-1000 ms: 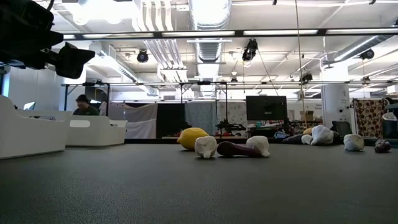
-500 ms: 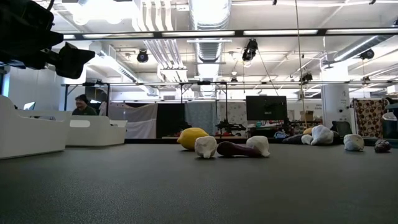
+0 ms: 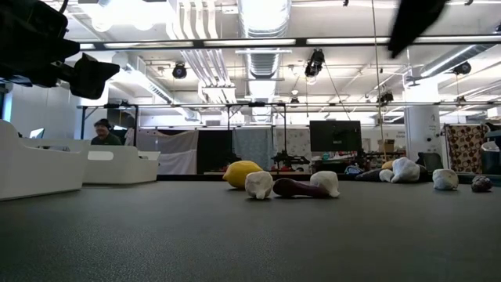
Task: Sort produce into baskets
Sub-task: Put the lemon into the gray bin
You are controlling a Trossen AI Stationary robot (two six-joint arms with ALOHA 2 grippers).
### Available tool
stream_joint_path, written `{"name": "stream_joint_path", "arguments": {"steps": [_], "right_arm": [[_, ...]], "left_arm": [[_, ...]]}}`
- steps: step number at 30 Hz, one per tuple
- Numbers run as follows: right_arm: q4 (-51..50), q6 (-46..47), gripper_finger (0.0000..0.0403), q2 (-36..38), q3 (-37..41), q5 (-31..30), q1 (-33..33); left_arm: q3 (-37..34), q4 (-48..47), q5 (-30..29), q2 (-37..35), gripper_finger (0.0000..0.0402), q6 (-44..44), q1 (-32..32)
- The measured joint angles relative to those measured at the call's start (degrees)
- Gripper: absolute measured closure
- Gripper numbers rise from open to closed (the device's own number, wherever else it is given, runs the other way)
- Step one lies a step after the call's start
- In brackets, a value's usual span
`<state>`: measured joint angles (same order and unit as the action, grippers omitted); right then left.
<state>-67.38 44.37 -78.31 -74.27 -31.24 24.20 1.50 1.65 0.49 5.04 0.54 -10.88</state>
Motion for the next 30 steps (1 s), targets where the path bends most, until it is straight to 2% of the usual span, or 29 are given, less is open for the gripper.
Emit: {"name": "stream_joint_path", "arguments": {"steps": [5, 12, 18, 22, 26, 30], "right_arm": [[19.29, -25.3, 0.0058, -4.28, 0.25, 4.0, -9.51], [45.9, -45.11, 0.0058, -11.72, 2.32, 17.93, -18.77], [54.93, -53.35, 0.0058, -20.28, 3.31, 20.4, -25.68], [59.49, -54.59, 0.0058, -25.25, 3.08, 29.86, -30.52], [59.61, -56.04, 0.0058, -28.23, 1.79, 32.67, -34.38], [59.71, -57.03, 0.0058, -30.47, 1.72, 38.77, -36.59]], "left_arm": [[0.0, 0.0, 0.0, 0.0, 0.0114, 0.0, 0.0], [0.0, -0.01, 0.0, 0.0, 0.0114, 0.0, 0.0], [0.0, 0.02, 0.0, 0.02, 0.0114, 0.0, 0.0], [0.0, 0.01, 0.0, 0.01, 0.0114, 0.0, -0.01], [0.0, -0.01, 0.0, 0.02, 0.0114, 0.0, 0.0], [-0.02, 0.02, 0.0, 0.02, 0.0114, 0.0, 0.0]]}}
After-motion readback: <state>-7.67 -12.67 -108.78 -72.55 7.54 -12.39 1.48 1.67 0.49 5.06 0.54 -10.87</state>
